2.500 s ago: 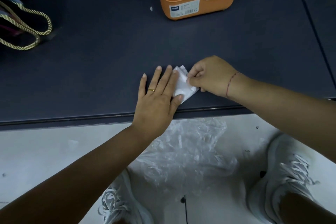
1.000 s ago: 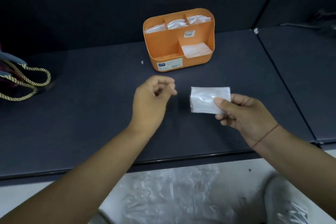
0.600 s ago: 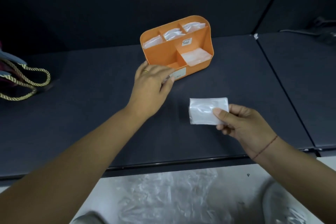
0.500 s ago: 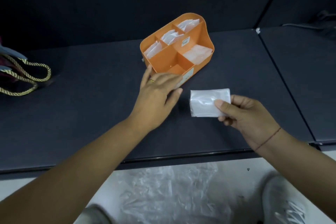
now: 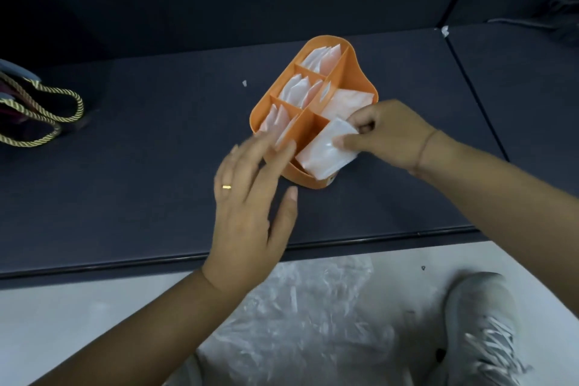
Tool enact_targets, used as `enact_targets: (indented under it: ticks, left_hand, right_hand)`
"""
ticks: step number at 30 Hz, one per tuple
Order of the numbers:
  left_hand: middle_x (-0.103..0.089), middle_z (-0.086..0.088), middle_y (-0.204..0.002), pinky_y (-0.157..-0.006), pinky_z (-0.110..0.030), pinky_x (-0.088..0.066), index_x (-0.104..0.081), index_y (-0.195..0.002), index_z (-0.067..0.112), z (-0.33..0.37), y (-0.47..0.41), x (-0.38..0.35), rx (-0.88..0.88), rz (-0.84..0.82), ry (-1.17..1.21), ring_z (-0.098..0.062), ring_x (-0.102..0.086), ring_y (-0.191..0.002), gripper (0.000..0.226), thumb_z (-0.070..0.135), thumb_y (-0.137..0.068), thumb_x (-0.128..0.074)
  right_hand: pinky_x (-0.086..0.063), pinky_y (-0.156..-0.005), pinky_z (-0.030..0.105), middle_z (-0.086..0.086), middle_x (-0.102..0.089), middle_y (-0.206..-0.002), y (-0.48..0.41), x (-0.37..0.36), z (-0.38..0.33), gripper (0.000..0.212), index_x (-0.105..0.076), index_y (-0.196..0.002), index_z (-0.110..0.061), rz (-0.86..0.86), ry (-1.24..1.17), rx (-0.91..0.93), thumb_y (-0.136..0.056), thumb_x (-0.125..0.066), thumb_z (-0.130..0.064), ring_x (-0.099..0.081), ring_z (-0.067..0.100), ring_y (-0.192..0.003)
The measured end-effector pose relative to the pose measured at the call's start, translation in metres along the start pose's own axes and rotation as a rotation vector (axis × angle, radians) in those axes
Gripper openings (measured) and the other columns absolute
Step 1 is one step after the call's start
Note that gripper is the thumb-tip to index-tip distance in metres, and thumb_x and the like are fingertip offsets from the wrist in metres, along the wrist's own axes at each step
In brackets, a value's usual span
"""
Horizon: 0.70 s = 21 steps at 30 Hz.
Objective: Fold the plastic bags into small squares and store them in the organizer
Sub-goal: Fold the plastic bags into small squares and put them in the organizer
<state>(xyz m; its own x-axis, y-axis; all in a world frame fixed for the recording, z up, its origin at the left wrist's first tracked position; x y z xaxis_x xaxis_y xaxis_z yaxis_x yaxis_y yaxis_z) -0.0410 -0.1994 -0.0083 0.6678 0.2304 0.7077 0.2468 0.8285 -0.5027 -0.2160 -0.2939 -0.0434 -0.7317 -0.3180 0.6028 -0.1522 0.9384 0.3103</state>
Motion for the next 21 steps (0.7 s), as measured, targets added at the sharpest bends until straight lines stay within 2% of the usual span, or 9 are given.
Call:
enact_targets:
  ticks: [2,4,6,8,10,12,13,16,21]
  left_hand:
    - [-0.023,-0.008,-0.159,-0.121,-0.048,-0.013,-0.032,-0.151,0.009,-0.012,-0.007,-0.008,0.048,-0.058,-0.09,-0.023,-0.017,-0.15,0.056,0.029,-0.1,-0.044]
    - [-0.011,-0.009,-0.163,-0.123,-0.041,-0.002,-0.021,-0.155,0.008,-0.024,-0.012,-0.02,0.083,-0.132,-0.144,-0.024,-0.006,-0.152,0.065,0.042,-0.101,-0.038]
    - [-0.006,-0.01,-0.164,-0.123,-0.038,0.002,-0.014,-0.156,0.008,-0.03,-0.016,-0.03,0.092,-0.178,-0.17,-0.023,0.001,-0.152,0.071,0.049,-0.101,-0.035]
    - [-0.004,-0.01,-0.164,-0.124,-0.038,0.001,-0.011,-0.156,0.007,-0.032,-0.017,-0.034,0.084,-0.192,-0.173,-0.022,0.004,-0.152,0.074,0.05,-0.101,-0.035]
    - [-0.004,-0.009,-0.164,-0.124,-0.039,-0.002,-0.011,-0.156,0.006,-0.032,-0.017,-0.034,0.075,-0.199,-0.17,-0.022,0.004,-0.152,0.074,0.05,-0.101,-0.035]
    - [-0.005,-0.009,-0.164,-0.124,-0.041,-0.004,-0.011,-0.155,0.005,-0.033,-0.017,-0.033,0.054,-0.196,-0.18,-0.022,0.004,-0.152,0.073,0.049,-0.101,-0.035]
    - [-0.005,-0.009,-0.164,-0.124,-0.041,-0.005,-0.011,-0.155,0.005,-0.033,-0.017,-0.033,0.045,-0.195,-0.183,-0.022,0.003,-0.152,0.073,0.048,-0.102,-0.035]
    - [-0.005,-0.008,-0.164,-0.124,-0.041,-0.006,-0.011,-0.155,0.005,-0.033,-0.017,-0.034,0.045,-0.201,-0.174,-0.022,0.004,-0.152,0.073,0.048,-0.102,-0.036]
    - [-0.005,-0.009,-0.164,-0.124,-0.038,-0.004,-0.01,-0.155,0.005,-0.033,-0.017,-0.035,0.052,-0.204,-0.161,-0.021,0.004,-0.152,0.074,0.05,-0.101,-0.035]
  right_hand:
    - [-0.036,-0.059,0.018,-0.012,-0.054,-0.066,-0.011,-0.008,-0.006,0.022,-0.061,-0.066,-0.028,0.031,0.213,0.008,-0.086,-0.069,-0.029,-0.053,0.008,-0.071]
    - [-0.045,-0.079,0.027,-0.005,-0.059,-0.09,-0.017,-0.014,-0.013,0.012,-0.069,-0.086,-0.028,0.097,0.379,0.02,-0.088,-0.065,-0.039,-0.056,0.016,-0.09]
    - [-0.04,-0.097,0.037,-0.001,-0.055,-0.109,-0.021,-0.02,-0.015,0.022,-0.07,-0.099,-0.028,0.139,0.487,0.002,-0.091,-0.059,-0.045,-0.053,0.021,-0.103]
    - [-0.037,-0.096,0.037,0.002,-0.052,-0.117,-0.021,-0.02,-0.021,0.025,-0.067,-0.107,-0.026,0.213,0.556,0.027,-0.091,-0.059,-0.044,-0.053,0.023,-0.105]
    - [-0.043,-0.092,0.036,0.004,-0.052,-0.118,-0.016,-0.014,-0.027,0.032,-0.06,-0.113,-0.021,0.318,0.543,0.06,-0.086,-0.068,-0.036,-0.055,0.024,-0.103]
    - [-0.046,-0.09,0.036,0.003,-0.052,-0.116,-0.01,-0.007,-0.026,0.04,-0.056,-0.11,-0.018,0.392,0.469,0.055,-0.08,-0.076,-0.035,-0.055,0.022,-0.1]
    - [-0.046,-0.09,0.036,0.003,-0.051,-0.115,-0.007,-0.005,-0.026,0.037,-0.058,-0.106,-0.019,0.41,0.464,0.063,-0.079,-0.076,-0.039,-0.054,0.022,-0.1]
    - [-0.038,-0.095,0.038,0.004,-0.047,-0.117,-0.006,-0.007,-0.023,0.031,-0.07,-0.096,-0.024,0.354,0.602,0.037,-0.085,-0.063,-0.053,-0.048,0.025,-0.112]
    - [-0.024,-0.105,0.045,0.001,-0.032,-0.142,-0.007,-0.027,-0.014,0.043,-0.068,-0.115,-0.038,0.14,0.737,-0.061,-0.096,-0.035,-0.059,-0.024,0.03,-0.135]
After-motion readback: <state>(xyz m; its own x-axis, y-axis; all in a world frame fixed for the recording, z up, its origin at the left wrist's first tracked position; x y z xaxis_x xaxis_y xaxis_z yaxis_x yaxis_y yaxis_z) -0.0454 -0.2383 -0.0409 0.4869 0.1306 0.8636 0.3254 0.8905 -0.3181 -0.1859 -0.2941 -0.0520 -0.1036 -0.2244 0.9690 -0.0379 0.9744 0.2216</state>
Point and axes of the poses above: each hand's wrist, its own y-axis away from the middle knuckle, its own x-axis out of the back of the hand, z = x × y, the point moved 9 cm from there along -y, towards the middle knuckle
